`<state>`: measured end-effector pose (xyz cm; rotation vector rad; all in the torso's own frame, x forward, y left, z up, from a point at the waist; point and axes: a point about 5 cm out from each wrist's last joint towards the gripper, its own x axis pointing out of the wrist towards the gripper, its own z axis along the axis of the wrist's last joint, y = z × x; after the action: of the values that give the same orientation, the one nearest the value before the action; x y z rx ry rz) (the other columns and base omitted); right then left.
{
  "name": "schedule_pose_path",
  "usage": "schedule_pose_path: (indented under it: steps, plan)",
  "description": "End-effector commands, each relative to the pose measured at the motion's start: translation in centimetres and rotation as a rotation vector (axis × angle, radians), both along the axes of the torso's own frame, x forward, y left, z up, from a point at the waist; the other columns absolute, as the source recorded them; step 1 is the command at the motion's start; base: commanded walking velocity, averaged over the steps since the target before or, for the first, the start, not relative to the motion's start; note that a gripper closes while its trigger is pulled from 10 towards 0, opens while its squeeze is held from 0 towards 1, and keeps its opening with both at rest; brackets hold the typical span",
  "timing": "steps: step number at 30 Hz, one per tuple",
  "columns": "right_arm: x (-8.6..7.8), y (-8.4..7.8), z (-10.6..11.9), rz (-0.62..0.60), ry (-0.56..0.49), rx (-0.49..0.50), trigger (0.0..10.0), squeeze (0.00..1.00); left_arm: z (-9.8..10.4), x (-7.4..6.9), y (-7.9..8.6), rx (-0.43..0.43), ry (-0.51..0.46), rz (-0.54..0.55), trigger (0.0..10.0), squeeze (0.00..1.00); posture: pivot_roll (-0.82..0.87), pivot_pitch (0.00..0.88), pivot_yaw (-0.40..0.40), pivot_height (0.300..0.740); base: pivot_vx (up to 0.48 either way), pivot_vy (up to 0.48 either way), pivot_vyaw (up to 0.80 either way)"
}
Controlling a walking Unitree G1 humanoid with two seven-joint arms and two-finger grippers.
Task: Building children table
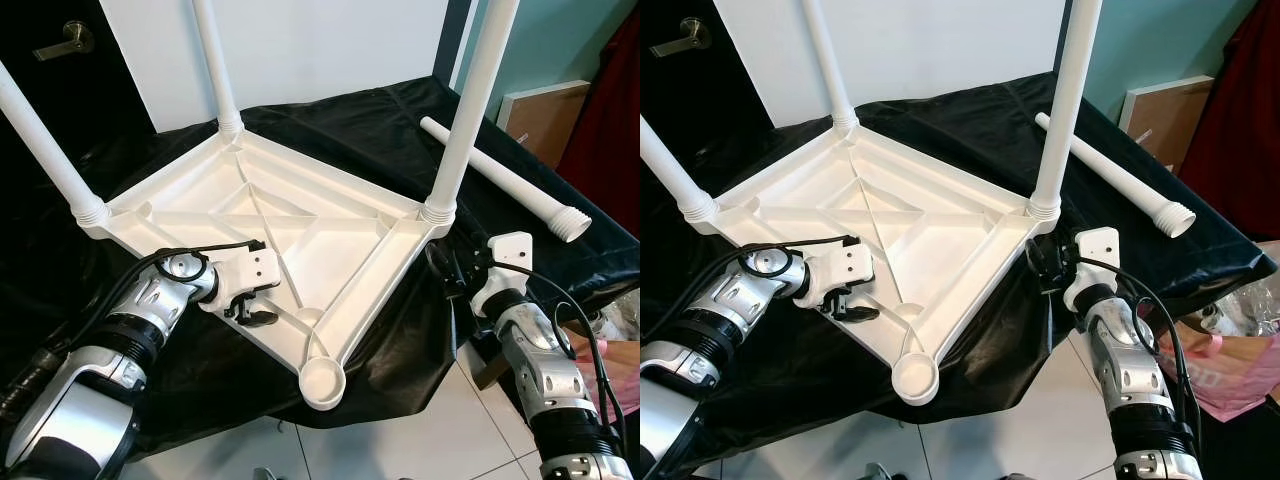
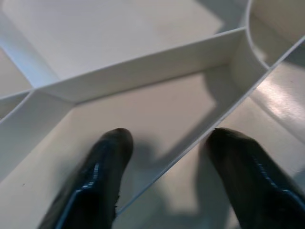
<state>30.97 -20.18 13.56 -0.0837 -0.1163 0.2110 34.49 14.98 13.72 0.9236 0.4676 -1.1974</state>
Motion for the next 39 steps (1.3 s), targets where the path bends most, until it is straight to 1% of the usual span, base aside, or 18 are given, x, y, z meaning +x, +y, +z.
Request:
schedule_pose_path:
  steps: [1, 8, 15, 17, 19, 21, 22, 23, 24, 25, 26, 28, 31, 35, 37, 39]
  plan:
    - [-0.3, -0.2, -0.4, -0.014, 0.017, 0.0, 10.0, 0.0, -1.0, -0.5, 0.3, 0.03, 0.093, -0.012, 0.0, 0.0, -0.09, 0.106, 0.056, 0.74, 0.0, 0.0, 0.0]
    - [-0.5, -0.3, -0.6, -0.022, 0.021, 0.005, 10.0, 0.0, -1.0, -0.4, 0.6, 0.019, 0.105, 0.01, 0.0, 0.0, -0.09, 0.104, 0.057, 0.74, 0.0, 0.0, 0.0]
    - [0.0, 0.1, -0.3, -0.018, 0.012, 0.014, 10.0, 0.0, -0.6, -0.4, 0.7, -0.033, 0.053, 0.058, 0.0, 0.0, -0.08, 0.099, 0.051, 0.74, 0.0, 0.0, 0.0]
    - [0.1, 0.1, -0.2, -0.017, 0.01, 0.015, 10.0, 0.0, -0.3, -0.4, 0.9, -0.054, 0.024, 0.094, 0.0, 0.0, -0.08, 0.097, 0.047, 0.74, 0.0, 0.0, 0.0]
    - [0.1, 0.1, -0.2, -0.017, 0.01, 0.015, 10.0, 0.0, -0.2, -0.4, 1.0, -0.06, 0.017, 0.105, 0.0, 0.0, -0.08, 0.097, 0.047, 0.74, 0.0, 0.0, 0.0]
    - [0.2, 0.2, -0.2, -0.02, 0.007, 0.02, 10.0, 0.0, -0.1, -0.4, 1.4, -0.094, -0.001, 0.151, 0.0, 0.0, -0.07, 0.095, 0.043, 0.74, 0.0, 0.0, 0.0]
    - [0.2, 0.2, -0.2, -0.02, 0.007, 0.02, 10.0, 0.0, -0.1, -0.4, 1.4, -0.094, -0.001, 0.151, 0.0, 0.0, -0.07, 0.095, 0.043, 0.74, 0.0, 0.0, 0.0]
    - [0.3, 0.2, -0.1, -0.02, 0.006, 0.022, 10.0, 0.0, 0.1, -0.4, 1.6, -0.121, -0.016, 0.187, 0.0, 0.0, -0.07, 0.095, 0.041, 0.74, 0.0, 0.0, 0.0]
    - [0.3, 0.2, -0.1, -0.02, 0.006, 0.022, 10.0, 0.0, 0.1, -0.4, 1.6, -0.121, -0.016, 0.187, 0.0, 0.0, -0.07, 0.095, 0.041, 0.74, 0.0, 0.0, 0.0]
    - [0.4, 0.3, -0.1, -0.02, 0.005, 0.024, 10.0, 0.0, 0.4, -0.3, 1.8, -0.141, -0.042, 0.221, 0.0, 0.0, -0.07, 0.095, 0.041, 0.74, 0.0, 0.0, 0.0]
    - [0.4, 0.3, -0.1, -0.02, 0.005, 0.024, 10.0, 0.0, 0.4, -0.3, 1.8, -0.141, -0.042, 0.221, 0.0, 0.0, -0.07, 0.095, 0.041, 0.74, 0.0, 0.0, 0.0]
    - [0.5, 0.4, 0.0, -0.017, 0.005, 0.027, 10.0, 0.0, 0.9, -0.4, 2.0, -0.178, -0.062, 0.258, 0.0, 0.0, -0.06, 0.095, 0.032, 0.74, 0.0, 0.0, 0.0]
    - [0.6, 0.6, 0.0, -0.011, 0.005, 0.029, 10.0, 0.0, 0.9, -0.6, 2.0, -0.18, -0.06, 0.258, 0.0, 0.0, -0.06, 0.094, 0.027, 0.74, 0.0, 0.0, 0.0]
    - [0.8, 0.9, 0.1, 0.006, 0.007, 0.027, 10.0, 0.0, 0.6, -1.2, 2.1, -0.159, -0.037, 0.246, 0.0, 0.0, -0.05, 0.094, 0.023, 0.74, 0.0, 0.0, 0.0]
    - [0.8, 0.9, 0.1, 0.006, 0.005, 0.026, 10.0, 0.0, 0.7, -1.1, 2.3, -0.16, -0.043, 0.264, 0.0, 0.0, -0.06, 0.095, 0.025, 0.74, 0.0, 0.0, 0.0]
    - [0.9, 0.7, 0.3, 0.002, 0.001, 0.026, 10.0, 0.0, 1.2, -0.9, 2.7, -0.171, -0.062, 0.309, 0.0, 0.0, -0.07, 0.094, 0.03, 0.74, 0.0, 0.0, 0.0]
